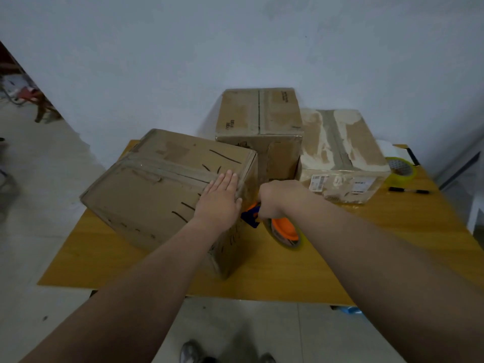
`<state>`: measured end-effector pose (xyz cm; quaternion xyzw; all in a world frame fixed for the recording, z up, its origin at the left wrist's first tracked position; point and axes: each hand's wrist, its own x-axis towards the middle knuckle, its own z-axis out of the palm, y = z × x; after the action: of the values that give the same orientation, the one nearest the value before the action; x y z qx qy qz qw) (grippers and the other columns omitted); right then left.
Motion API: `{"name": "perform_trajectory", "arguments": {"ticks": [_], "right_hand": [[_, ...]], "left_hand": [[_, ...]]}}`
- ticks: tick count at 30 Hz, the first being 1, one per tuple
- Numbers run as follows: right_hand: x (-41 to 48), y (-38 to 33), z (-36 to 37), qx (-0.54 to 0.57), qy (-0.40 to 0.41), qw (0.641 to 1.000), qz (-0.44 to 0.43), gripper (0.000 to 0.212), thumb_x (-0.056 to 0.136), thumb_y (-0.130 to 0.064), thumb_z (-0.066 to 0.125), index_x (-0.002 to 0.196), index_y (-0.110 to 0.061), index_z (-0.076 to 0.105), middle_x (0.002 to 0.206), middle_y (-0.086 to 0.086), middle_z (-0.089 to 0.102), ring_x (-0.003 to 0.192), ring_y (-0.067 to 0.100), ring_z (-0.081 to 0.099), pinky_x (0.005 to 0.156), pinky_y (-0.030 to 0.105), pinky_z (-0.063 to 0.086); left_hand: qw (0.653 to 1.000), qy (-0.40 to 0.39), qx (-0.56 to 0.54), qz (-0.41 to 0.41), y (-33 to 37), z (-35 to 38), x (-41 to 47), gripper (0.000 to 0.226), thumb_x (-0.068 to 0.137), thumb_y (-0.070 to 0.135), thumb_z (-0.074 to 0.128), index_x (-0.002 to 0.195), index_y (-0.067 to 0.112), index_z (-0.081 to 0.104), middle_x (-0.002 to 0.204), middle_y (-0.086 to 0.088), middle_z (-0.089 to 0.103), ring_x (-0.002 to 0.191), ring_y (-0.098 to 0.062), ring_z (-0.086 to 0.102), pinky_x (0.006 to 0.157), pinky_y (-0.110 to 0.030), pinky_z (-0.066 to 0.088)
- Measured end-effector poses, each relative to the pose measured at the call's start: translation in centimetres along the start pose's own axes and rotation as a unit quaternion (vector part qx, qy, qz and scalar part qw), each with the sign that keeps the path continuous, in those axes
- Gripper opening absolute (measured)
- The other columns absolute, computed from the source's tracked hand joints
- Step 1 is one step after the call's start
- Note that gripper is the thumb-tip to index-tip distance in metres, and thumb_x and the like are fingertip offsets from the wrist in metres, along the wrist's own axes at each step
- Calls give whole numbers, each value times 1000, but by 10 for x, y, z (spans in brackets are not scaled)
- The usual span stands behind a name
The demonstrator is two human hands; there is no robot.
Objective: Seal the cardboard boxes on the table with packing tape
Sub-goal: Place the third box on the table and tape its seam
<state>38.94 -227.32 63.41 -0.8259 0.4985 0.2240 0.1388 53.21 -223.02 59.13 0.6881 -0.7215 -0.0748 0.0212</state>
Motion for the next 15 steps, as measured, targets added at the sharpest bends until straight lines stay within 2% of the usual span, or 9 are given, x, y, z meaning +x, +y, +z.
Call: {"name": "perform_trajectory", "arguments": {"ticks": [3,5,7,8,10,12,13,15], "right_hand": [[1,-5,-15,11,-41,999,23,16,79,-26,61,73,-15,51,76,3,51,69,23,50,60,31,40],[1,-3,-10,-57,-77,994,53,15,79,-25,64,86,-14,57,83,5,54,73,23,54,62,32,42],[-2,6,20,-136,-111,981,84,16,85,-24,59,99,-17,59,81,3,52,69,21,51,62,32,41],[0,15,40,-118,-119,981,94,16,86,-26,58,100,-18,59,81,1,52,68,19,51,61,31,42],[7,34,73,5,-95,990,102,22,87,-37,57,103,-21,60,87,0,58,75,18,56,66,31,49],[8,52,90,138,-42,985,99,35,89,-45,57,118,-25,59,99,1,62,85,19,59,72,33,50],[9,59,95,203,-16,974,95,44,91,-45,56,130,-28,53,110,2,62,92,21,59,76,35,50],[6,65,101,360,18,928,95,69,94,-43,57,151,-28,22,138,7,50,110,27,56,85,39,49]], "left_hand": [[1000,1,2,-1,2,-1,0,59,103,33,25,151,13,-1,159,-3,-6,146,-15,-5,117,-31,-3],[1000,1,-1,-2,2,-2,-1,59,103,34,25,151,13,-1,159,-3,-5,146,-16,-4,118,-32,-2],[1000,-4,-7,2,1,-3,-2,59,103,36,24,151,14,-1,159,-3,-5,146,-16,-4,119,-32,-2],[1000,-3,-6,3,0,-2,-2,59,103,37,23,151,14,-1,159,-3,-5,146,-16,-5,119,-32,-2],[1000,0,-5,3,-1,-1,-2,59,103,38,22,151,14,-2,159,-4,-5,146,-16,-5,119,-32,-2],[1000,1,-7,8,-1,-2,-2,59,103,39,22,151,13,-1,159,-4,-5,146,-16,-5,118,-32,-3],[1000,1,-8,11,-1,-3,-2,60,102,40,21,151,13,-1,159,-4,-5,146,-16,-4,118,-32,-3],[1000,2,-12,14,-2,-4,-4,60,102,41,21,151,12,-1,159,-4,-4,146,-16,-4,117,-31,-4]]}}
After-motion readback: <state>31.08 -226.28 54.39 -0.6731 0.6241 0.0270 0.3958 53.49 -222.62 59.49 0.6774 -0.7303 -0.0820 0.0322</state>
